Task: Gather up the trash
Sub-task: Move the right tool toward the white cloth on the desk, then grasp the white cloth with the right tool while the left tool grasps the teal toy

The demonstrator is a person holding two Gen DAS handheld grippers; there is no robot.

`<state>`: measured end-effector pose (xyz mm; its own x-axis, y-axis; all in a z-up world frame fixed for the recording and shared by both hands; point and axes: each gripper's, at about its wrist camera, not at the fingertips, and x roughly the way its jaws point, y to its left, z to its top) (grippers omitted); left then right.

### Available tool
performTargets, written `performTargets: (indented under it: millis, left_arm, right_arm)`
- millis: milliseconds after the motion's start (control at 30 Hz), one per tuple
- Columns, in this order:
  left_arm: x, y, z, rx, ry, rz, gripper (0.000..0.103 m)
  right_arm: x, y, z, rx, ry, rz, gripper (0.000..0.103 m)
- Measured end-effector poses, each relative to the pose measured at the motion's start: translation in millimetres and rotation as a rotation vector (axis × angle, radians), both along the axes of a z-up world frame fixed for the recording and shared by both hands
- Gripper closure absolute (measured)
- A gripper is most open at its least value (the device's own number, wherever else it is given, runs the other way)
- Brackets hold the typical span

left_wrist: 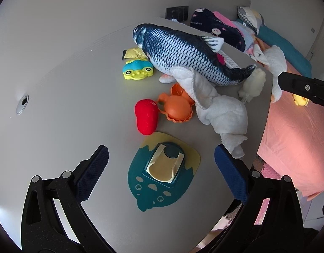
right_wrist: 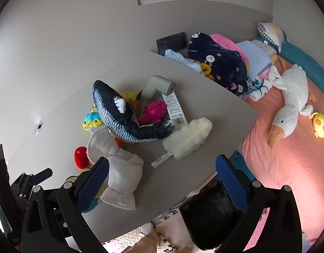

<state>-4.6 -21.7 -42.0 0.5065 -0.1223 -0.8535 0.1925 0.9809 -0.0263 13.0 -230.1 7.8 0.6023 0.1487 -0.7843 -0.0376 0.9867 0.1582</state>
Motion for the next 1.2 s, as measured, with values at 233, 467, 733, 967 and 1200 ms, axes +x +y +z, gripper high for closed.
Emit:
performTargets:
  millis: [233,467,733,967,1200]
  left_arm:
    - [1.8,8.4,-29.8,-0.006,0.073,0.018,0.034]
    - [-0.2,15.6,-34.5,-0.028,0.069,0.024,0.041]
    - [-2.3,14.8,-35.4,-0.014,0.031,0.014,0.050]
    - [1.9,13.6,-34.0,-0.018,0.028,0.004,0.062]
    - [6.5,17.4,-33.2,-0.052,0.027,0.003,0.062]
  right_arm:
    - [-3.0,9.2,-12.6,0.016,0.035,0.038,0.006]
    - [-2.3,25.0,-21.4,0.020,0.071,0.096,0.016]
    - [2.2,52.7,-37.4,0.030,0.155,0.203,0.039]
    - [12.6,69.2,-51.6,-0.009,0.179,0.223,0.043]
    - [28.9,76.4,-67.7,-0.063,0.193,0.204,0.051]
